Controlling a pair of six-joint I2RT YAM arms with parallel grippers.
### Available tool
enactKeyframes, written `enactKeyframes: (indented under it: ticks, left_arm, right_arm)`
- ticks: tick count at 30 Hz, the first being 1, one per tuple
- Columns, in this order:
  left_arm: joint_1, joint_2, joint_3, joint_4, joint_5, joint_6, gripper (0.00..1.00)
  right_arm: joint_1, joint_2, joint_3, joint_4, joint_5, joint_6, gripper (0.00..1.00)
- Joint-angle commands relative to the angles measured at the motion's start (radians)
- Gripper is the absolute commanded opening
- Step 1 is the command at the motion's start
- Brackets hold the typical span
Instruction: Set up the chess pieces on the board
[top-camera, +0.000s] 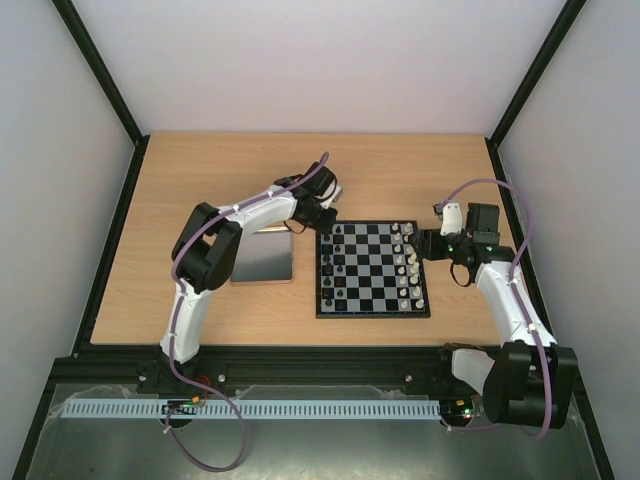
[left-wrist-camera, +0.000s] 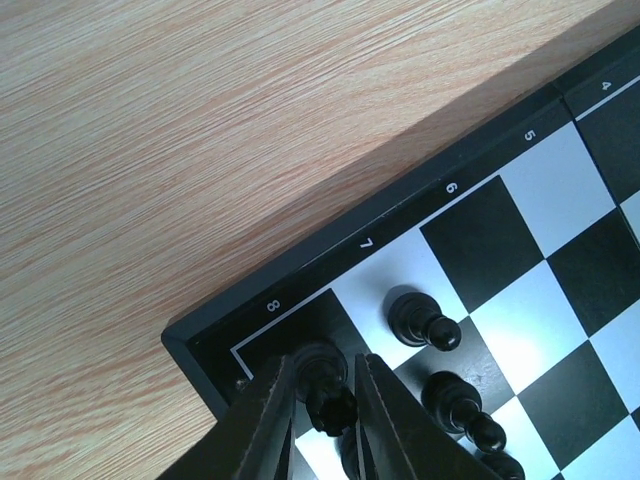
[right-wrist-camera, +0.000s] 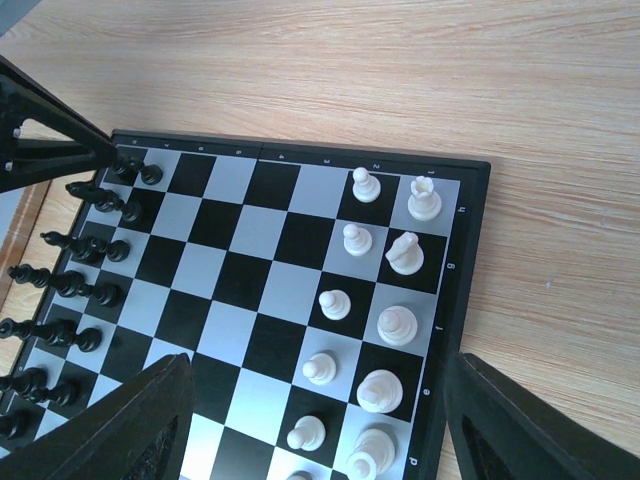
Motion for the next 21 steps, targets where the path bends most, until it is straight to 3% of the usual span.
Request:
enactKeyframes:
  ticks: [1, 9, 15, 19, 21]
  left_arm:
    - [-0.007, -0.016, -0.002, -0.021, -0.019, -0.01, 0.21]
    - [0.003, -0.117, 0.0, -0.034, -0.085, -0.022, 0.28]
    - [0.034, -0.308, -0.082, -0.019, -0.132, -0.034, 0.39]
    - [0.074, -0.453, -0.16, -0.012, -0.153, -0.034, 0.52]
    - [0.1, -0.529, -0.204, -0.001, -0.155, -0.037, 0.65]
  right_arm:
    - [-0.004, 0.015, -0.008, 0.005, -0.026, -0.01, 0.69]
    - [-0.004, 0.026, 0.018, -0.01, -0.036, 0.013, 0.69]
    - [-0.004, 0.017, 0.105, -0.049, -0.049, 0.027, 0.72]
    - [-0.004, -0.007, 0.192, -0.068, 0.002, 0.049, 0.81]
    - [-0.004, -0.022, 0.237, -0.073, 0.014, 0.058, 0.91]
